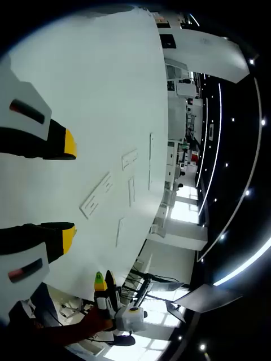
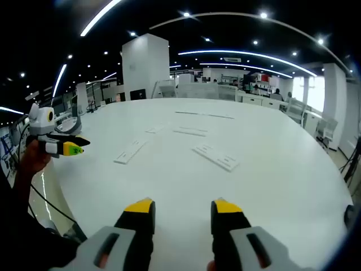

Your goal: Locate the socket holder cover, grip the socket holder cover, clip it into the socket holder slot.

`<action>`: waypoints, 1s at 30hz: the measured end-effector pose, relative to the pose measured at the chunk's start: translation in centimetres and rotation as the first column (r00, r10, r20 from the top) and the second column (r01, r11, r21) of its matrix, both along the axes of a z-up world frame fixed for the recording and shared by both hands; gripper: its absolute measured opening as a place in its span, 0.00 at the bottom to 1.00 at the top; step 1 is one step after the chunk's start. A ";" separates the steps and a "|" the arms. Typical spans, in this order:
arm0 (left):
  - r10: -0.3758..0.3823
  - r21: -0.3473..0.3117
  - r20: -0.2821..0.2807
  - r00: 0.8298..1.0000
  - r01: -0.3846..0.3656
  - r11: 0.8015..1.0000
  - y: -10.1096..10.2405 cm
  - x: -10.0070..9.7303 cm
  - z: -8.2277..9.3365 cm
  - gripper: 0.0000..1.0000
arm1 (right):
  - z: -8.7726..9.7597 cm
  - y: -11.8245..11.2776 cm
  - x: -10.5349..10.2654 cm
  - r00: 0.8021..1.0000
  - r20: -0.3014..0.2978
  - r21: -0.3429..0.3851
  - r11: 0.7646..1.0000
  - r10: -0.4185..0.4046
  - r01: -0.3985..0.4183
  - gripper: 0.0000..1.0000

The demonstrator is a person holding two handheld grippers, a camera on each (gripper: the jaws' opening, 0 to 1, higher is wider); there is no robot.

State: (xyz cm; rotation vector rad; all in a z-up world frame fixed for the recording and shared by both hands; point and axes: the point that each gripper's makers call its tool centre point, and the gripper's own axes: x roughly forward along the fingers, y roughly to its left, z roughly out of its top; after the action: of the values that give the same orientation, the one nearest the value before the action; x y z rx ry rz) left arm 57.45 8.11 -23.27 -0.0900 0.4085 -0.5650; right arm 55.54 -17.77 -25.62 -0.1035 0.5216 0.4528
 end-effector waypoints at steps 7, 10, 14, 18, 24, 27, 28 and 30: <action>-0.006 0.006 0.006 1.000 0.006 1.000 -0.1 -0.1 0.1 0.45 | -0.2 -0.1 -0.2 1.000 -0.001 0.002 1.000 -0.004 0.004 0.40; -0.004 0.005 0.009 1.000 0.004 1.000 -0.1 -0.2 0.2 0.45 | -0.1 -0.1 -0.3 1.000 0.002 0.003 1.000 -0.004 0.004 0.40; 0.002 -0.005 0.013 1.000 -0.002 1.000 -0.1 -0.2 0.5 0.46 | 0.0 -0.4 -0.2 1.000 0.006 0.001 1.000 -0.007 0.007 0.40; 0.002 -0.004 0.012 1.000 -0.002 1.000 -0.1 -0.2 0.4 0.46 | 0.0 -0.5 -0.2 1.000 0.007 0.002 1.000 -0.008 0.008 0.40; 0.002 0.001 0.010 1.000 -0.002 1.000 -0.1 -0.4 0.3 0.46 | -0.3 -0.5 -0.4 1.000 0.002 -0.002 1.000 -0.002 0.002 0.40; 0.006 0.005 0.008 1.000 -0.006 1.000 0.0 -0.4 0.3 0.46 | -0.3 -0.6 -0.5 1.000 0.002 -0.004 1.000 -0.003 0.003 0.40; 0.008 0.006 0.007 1.000 -0.009 1.000 0.0 -0.4 0.3 0.46 | -0.2 -0.7 -0.5 1.000 0.004 -0.005 1.000 -0.004 0.004 0.40; 0.012 0.006 0.005 1.000 -0.012 1.000 0.1 -0.4 0.3 0.46 | -0.1 -0.7 -0.5 1.000 0.006 -0.008 1.000 -0.005 0.005 0.40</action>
State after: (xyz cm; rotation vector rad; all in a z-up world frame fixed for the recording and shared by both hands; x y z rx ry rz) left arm 57.10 8.20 -22.97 -0.0854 0.4045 -0.5518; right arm 55.03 -18.51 -25.67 -0.1108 0.5172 0.4454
